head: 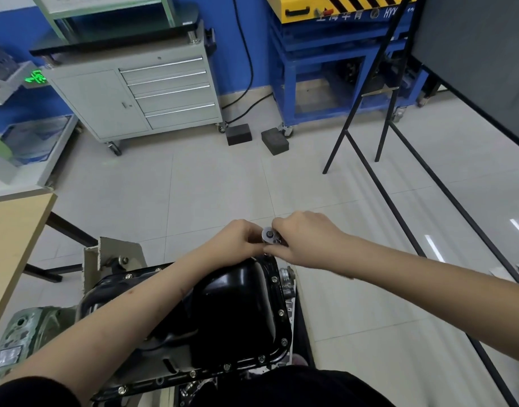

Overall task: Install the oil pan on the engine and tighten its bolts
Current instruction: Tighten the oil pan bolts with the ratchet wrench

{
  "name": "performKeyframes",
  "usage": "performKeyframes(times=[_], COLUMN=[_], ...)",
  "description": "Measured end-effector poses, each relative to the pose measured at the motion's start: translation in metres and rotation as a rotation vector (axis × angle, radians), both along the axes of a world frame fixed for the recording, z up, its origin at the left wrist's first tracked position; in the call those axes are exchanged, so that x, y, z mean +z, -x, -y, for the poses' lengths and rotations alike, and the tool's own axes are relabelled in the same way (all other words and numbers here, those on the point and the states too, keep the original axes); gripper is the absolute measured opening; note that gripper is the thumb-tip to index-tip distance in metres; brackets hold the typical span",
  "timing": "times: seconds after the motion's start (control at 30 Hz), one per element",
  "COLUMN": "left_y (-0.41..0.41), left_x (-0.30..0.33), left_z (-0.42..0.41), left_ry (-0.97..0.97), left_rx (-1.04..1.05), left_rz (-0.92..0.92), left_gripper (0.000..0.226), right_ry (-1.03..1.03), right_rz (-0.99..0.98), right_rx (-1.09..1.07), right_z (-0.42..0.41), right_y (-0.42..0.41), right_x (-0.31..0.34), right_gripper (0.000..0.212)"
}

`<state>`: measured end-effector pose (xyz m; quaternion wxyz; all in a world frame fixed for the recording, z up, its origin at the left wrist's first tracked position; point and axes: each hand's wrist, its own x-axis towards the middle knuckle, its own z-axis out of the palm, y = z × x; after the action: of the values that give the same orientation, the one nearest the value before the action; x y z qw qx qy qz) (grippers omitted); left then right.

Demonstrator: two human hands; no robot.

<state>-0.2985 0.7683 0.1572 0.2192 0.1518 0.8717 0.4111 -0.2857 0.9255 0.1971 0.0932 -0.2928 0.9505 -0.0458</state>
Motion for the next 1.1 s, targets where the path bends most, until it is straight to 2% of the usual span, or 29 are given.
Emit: performKeyframes(times=[0.07,0.13,0.2,0.27,0.3,0.4,0.47,0.53,0.6,0.67,0.73,0.83,0.93,1.0,1.03,1.1], left_y=[0.0,0.001,0.002,0.001,0.001,0.002,0.002,0.002,0.002,0.001,0.0,0.001,0.001,0.0,0.0,-0.001], left_x=[-0.002,-0.003,-0.004,-0.003,-0.004,-0.004,-0.004,-0.005,-0.005,-0.006,-0.006,-0.004,-0.003,-0.002,-0.002,-0.002], left_z=[0.001,0.0,-0.001,0.0,0.001,0.001,0.0,-0.001,-0.002,-0.002,-0.002,0.0,0.0,-0.002,-0.002,-0.003], left_ry=[0.014,0.035,0.058,0.041,0.018,0.015,0.01,0.004,0.007,0.009,0.003,0.003,0.002,0.0,0.001,0.008], left_rx=[-0.012,-0.036,-0.05,-0.042,-0.029,-0.022,-0.013,0.0,-0.005,-0.008,-0.005,-0.016,-0.013,-0.002,0.0,-0.004], left_rz=[-0.019,-0.026,-0.025,-0.006,0.01,0.036,0.029,0.01,0.001,0.013,0.022,0.037,0.027,0.013,0.009,0.021], left_gripper=[0.033,0.022,0.019,0.023,0.028,0.035,0.034,0.035,0.033,0.034,0.037,0.04,0.041,0.04,0.042,0.037], right_ry=[-0.081,-0.184,-0.222,-0.171,-0.114,0.041,0.021,-0.083,-0.167,-0.19,-0.172,-0.098,-0.116,-0.187,-0.264,-0.278], right_rz=[-0.089,-0.236,-0.312,-0.291,-0.248,-0.02,0.005,-0.104,-0.272,-0.342,-0.309,-0.18,-0.154,-0.241,-0.372,-0.566], right_rx=[0.11,0.334,0.454,0.378,0.294,0.03,-0.003,0.123,0.368,0.498,0.416,0.165,0.106,0.231,0.331,0.413], right_z=[-0.001,-0.004,-0.006,-0.004,-0.002,0.001,0.002,0.0,-0.004,-0.006,-0.003,0.003,0.007,0.003,0.001,0.0], right_y=[0.008,0.018,0.022,0.018,0.014,0.0,0.001,0.009,0.019,0.023,0.019,0.009,0.01,0.015,0.018,0.019], right_x=[0.005,0.008,0.008,0.007,0.007,-0.001,0.0,0.004,0.005,0.005,0.004,0.0,0.004,0.007,0.009,0.014], right_gripper=[0.032,0.022,0.022,0.02,0.026,0.04,0.038,0.029,0.021,0.024,0.02,0.039,0.035,0.026,0.017,0.006])
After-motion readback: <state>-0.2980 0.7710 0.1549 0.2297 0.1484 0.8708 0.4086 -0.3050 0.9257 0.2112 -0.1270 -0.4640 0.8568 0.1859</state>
